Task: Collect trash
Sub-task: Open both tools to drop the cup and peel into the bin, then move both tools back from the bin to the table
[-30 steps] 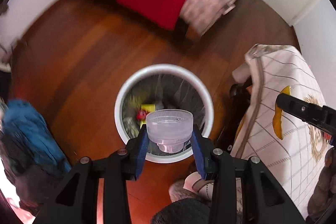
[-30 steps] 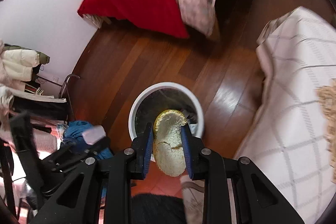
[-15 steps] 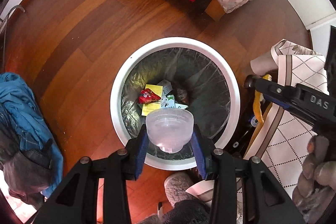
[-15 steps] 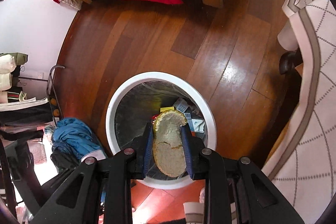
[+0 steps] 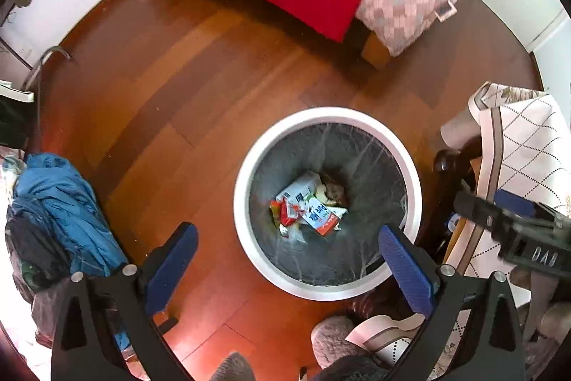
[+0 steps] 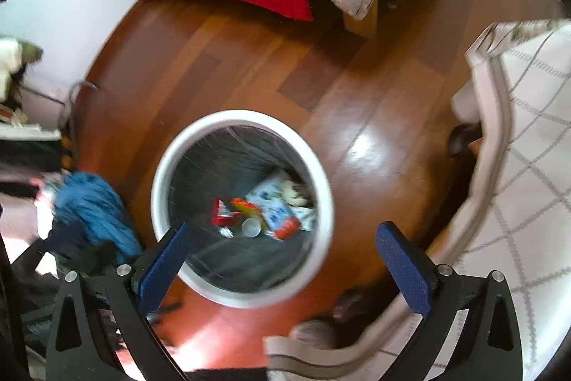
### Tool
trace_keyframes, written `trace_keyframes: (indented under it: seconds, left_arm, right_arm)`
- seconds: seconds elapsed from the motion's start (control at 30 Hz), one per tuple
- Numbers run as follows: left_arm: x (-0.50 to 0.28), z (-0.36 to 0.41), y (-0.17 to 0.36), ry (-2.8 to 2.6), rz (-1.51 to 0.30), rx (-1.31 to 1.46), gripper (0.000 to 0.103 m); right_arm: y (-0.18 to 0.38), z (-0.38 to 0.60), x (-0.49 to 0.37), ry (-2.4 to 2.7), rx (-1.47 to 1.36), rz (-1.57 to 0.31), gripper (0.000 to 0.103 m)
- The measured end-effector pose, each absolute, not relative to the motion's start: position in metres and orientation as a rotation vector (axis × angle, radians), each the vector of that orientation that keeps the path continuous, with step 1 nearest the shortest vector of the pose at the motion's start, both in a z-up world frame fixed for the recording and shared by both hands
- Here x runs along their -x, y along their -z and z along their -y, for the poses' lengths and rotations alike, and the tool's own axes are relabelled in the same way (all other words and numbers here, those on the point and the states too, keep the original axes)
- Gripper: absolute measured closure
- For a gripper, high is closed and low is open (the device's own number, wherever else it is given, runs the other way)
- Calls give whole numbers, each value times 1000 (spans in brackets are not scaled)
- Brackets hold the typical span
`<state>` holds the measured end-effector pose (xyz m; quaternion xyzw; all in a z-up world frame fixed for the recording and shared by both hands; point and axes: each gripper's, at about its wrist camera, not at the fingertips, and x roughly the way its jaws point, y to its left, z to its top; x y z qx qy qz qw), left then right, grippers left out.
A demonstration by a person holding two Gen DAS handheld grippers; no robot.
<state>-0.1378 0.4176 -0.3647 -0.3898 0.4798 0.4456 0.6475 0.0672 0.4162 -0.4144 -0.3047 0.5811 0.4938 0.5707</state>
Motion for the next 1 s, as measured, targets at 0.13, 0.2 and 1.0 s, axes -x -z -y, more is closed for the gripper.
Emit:
trace_keyframes:
  seconds: [0.13,0.2,1.0]
  left_arm:
    - [145,-412,353,-1029,-1083,874,0]
    - [147,-408,346,-1036,-1078,862,0]
    - [178,-317,207,-1067,-877,651,0]
  right_arm:
    - [400,-402,-62,-1128,754,-1301,0]
    - [394,-396,-60,-1108,772,-1275,0]
    - [233,-283,-31,-1115,569,-1069,0]
